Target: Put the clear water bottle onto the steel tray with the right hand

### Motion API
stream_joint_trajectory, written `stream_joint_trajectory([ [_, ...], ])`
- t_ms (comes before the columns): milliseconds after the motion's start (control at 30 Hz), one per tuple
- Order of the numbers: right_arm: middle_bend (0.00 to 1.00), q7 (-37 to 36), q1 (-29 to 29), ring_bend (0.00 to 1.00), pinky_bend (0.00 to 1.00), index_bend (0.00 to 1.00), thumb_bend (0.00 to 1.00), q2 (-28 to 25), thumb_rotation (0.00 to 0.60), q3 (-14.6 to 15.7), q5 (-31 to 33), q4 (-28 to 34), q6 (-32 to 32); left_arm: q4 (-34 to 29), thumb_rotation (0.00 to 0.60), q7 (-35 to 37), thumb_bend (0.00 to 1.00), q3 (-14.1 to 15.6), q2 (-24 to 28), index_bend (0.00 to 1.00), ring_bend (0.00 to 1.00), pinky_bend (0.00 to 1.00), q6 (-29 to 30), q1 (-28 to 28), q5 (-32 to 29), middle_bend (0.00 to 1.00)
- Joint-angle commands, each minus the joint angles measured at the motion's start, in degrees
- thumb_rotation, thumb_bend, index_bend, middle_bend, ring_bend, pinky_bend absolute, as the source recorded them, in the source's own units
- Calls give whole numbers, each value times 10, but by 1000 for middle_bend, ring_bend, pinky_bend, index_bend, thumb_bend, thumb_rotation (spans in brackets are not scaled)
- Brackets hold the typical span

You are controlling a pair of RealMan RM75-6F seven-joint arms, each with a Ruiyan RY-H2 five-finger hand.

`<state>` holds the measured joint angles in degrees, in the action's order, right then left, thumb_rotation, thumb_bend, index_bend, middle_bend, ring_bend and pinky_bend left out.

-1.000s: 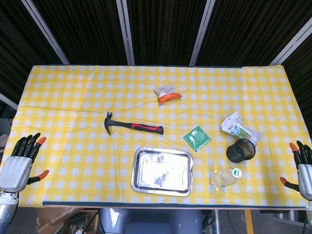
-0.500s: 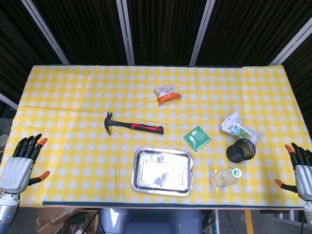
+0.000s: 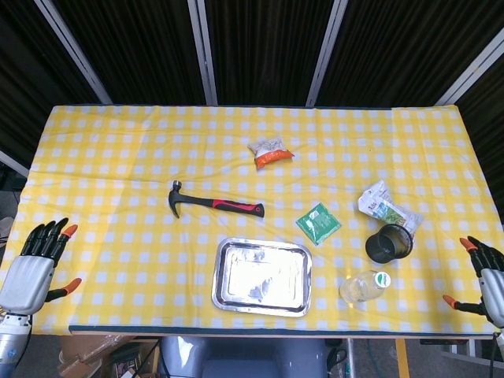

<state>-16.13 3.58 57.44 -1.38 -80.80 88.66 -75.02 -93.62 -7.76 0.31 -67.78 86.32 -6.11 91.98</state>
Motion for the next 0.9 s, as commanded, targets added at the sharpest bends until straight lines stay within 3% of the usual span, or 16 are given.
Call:
stream_joint_trajectory([
  [33, 92, -19, 0, 0, 0, 60, 171, -34, 600, 14, 5, 35, 30, 0, 600, -1, 189, 0, 0, 76, 0, 0, 0, 0, -1, 0],
  [333, 94, -173, 32, 0, 0, 60, 170, -86, 600, 49, -69, 55, 107, 0, 600, 6, 189, -1, 2, 76, 0, 0, 6, 2, 2, 0],
  [633, 127, -216, 66, 1, 0, 106, 170, -64, 600, 64, -97, 35, 160, 1, 600, 1, 189, -2, 0, 76, 0, 0, 0, 0, -1, 0],
  [900, 152, -330, 91, 14, 0, 158, 170, -30, 600, 82, -161, 15, 154, 1, 600, -4, 189, -2, -3, 76, 0, 0, -4, -1, -4, 0],
])
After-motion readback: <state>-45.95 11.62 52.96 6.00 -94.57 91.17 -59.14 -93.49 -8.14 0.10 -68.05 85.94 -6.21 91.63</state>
